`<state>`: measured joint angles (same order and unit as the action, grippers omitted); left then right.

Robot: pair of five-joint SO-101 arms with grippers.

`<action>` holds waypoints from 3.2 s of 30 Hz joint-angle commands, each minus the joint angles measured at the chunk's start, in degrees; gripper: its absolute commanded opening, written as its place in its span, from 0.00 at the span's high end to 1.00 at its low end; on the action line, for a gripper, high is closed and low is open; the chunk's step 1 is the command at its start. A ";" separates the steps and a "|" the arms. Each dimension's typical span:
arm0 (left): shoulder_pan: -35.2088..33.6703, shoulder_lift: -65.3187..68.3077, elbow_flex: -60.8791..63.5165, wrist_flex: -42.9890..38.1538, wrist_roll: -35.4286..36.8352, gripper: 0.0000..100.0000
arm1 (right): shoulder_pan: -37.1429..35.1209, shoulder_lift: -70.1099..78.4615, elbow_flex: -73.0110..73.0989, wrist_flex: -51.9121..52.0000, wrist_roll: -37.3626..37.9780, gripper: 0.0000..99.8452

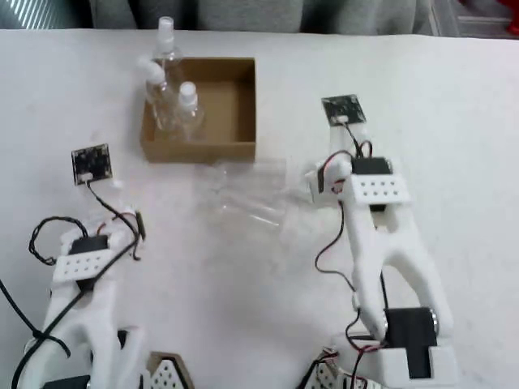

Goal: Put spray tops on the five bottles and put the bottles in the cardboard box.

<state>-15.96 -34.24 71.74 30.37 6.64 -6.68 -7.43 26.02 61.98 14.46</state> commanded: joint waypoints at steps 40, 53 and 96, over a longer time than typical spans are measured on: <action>-0.13 0.22 -0.62 -8.97 0.26 0.98 | -4.62 32.22 -29.19 9.89 36.57 0.92; -0.22 0.22 -0.62 -8.97 0.26 0.98 | -1.19 23.69 -33.14 17.98 27.16 0.98; -16.40 -0.13 -0.88 -2.11 0.62 0.98 | -44.79 30.29 -39.91 11.12 -25.58 0.75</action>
<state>-32.13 -34.24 71.74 27.91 6.64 -50.99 25.98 -8.88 68.92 -15.34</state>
